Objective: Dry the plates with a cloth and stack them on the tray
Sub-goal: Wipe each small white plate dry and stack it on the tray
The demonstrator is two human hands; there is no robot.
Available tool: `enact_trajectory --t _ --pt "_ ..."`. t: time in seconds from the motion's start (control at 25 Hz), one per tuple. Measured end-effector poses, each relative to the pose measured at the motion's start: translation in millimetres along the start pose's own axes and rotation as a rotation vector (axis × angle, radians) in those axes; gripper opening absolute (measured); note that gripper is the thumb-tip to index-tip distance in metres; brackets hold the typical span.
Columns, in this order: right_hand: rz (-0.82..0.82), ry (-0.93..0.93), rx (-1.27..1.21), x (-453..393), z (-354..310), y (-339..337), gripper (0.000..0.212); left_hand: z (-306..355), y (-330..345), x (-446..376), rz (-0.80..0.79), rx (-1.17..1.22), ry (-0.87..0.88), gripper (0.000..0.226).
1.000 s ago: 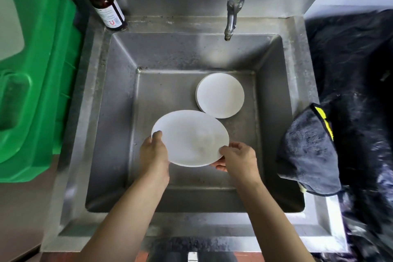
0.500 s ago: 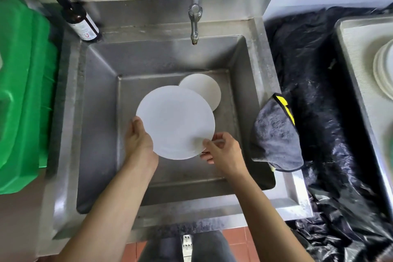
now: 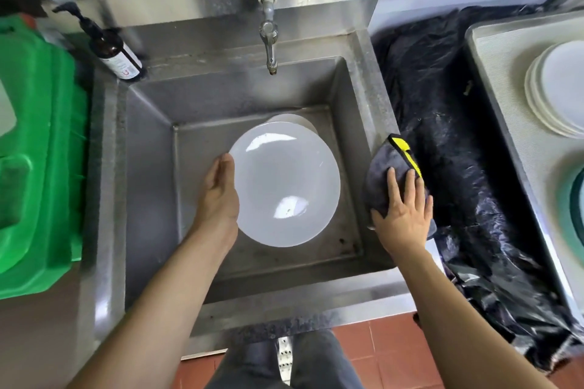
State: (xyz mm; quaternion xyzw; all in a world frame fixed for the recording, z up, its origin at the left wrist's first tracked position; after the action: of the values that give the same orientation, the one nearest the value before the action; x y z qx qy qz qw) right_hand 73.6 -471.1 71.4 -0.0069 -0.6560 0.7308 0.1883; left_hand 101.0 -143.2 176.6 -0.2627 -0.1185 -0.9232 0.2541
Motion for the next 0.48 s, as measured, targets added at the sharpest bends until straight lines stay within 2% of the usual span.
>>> enact_trajectory --t 0.08,0.16,0.28,0.4,0.48 --pt "0.074 -0.025 -0.048 0 0 8 0.087 6 2 4 -0.018 -0.021 0.013 0.024" --pt "0.159 -0.026 -0.164 -2 -2 6 0.069 12 5 9 -0.03 -0.027 0.032 0.029" --pt "0.247 0.024 -0.478 -1 5 -4 0.045 21 8 16 -0.033 -0.024 0.06 0.027" --pt "0.28 0.175 -0.799 -1 12 -43 0.042 31 9 25 -0.043 -0.009 0.093 0.027" --pt "0.439 0.118 -0.892 5 1 -86 0.041 37 12 33 -0.054 -0.006 0.114 0.028"
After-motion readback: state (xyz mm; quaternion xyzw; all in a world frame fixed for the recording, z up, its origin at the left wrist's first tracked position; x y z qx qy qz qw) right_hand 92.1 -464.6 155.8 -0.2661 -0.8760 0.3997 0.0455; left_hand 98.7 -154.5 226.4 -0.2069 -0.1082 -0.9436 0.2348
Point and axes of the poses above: each hand's wrist, its own x-axis away from the middle knuckle, its own y-axis out of the palm, z = x × y, the point moved 4 cm from there along -x, towards the middle knuckle, and after that the axes turned 14 degrees about x, right-handed, at the moved point
